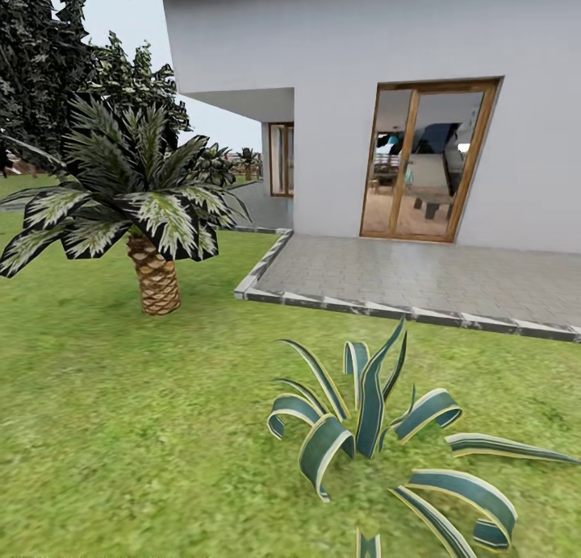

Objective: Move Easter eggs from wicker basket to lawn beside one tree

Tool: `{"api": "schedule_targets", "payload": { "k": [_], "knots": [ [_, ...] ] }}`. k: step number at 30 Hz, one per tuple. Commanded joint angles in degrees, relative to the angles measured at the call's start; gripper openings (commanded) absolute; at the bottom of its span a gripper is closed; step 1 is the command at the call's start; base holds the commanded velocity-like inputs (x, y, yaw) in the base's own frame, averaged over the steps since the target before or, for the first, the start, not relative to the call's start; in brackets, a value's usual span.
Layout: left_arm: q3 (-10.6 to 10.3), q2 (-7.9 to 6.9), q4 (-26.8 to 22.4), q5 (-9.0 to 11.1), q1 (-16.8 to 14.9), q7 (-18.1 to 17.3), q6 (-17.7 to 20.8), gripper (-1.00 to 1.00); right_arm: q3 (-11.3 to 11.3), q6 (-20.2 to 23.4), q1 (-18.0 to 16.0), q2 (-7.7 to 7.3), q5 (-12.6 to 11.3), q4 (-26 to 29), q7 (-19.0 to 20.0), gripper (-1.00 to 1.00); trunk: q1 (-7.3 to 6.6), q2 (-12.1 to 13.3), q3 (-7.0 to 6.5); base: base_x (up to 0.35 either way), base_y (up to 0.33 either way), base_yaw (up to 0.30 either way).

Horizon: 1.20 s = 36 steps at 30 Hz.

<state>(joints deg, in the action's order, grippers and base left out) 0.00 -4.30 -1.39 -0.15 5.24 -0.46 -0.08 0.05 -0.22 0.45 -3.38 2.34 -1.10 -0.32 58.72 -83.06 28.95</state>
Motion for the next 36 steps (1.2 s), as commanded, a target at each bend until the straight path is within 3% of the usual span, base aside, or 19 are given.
{"api": "schedule_targets", "payload": {
  "k": [1, 16, 28, 36],
  "knots": [
    [0.0, -0.01, -0.1, 0.0, 0.0, 0.0, 0.0, 1.0, 0.0, 0.0, 0.0, 0.01, 0.3, 0.0, 0.0, 1.0, 0.0, 0.0, 0.03, 0.0, 0.0, 0.0],
    [0.0, -0.01, -0.1, 0.0, 0.0, -0.1, 0.0, 1.0, 0.2, 0.0, 0.0, -0.05, 0.3, 0.0, -0.1, 1.0, 0.0, 0.0, 0.03, 0.0, 0.0, 0.012],
    [0.0, -0.01, -0.1, 0.0, 0.0, -0.1, 0.0, 1.0, -0.2, 0.0, 0.0, 0.09, -0.3, 0.0, -0.1, 1.0, 0.0, 0.0, 0.03, 0.0, 0.009, 0.27],
    [0.0, -0.01, -0.1, 0.0, 0.0, -0.1, 0.0, 1.0, -0.2, 0.0, 0.0, 0.11, -0.3, 0.0, -0.1, 1.0, 0.0, 0.0, 0.03, 0.0, 0.279, 0.293]
  ]
}}
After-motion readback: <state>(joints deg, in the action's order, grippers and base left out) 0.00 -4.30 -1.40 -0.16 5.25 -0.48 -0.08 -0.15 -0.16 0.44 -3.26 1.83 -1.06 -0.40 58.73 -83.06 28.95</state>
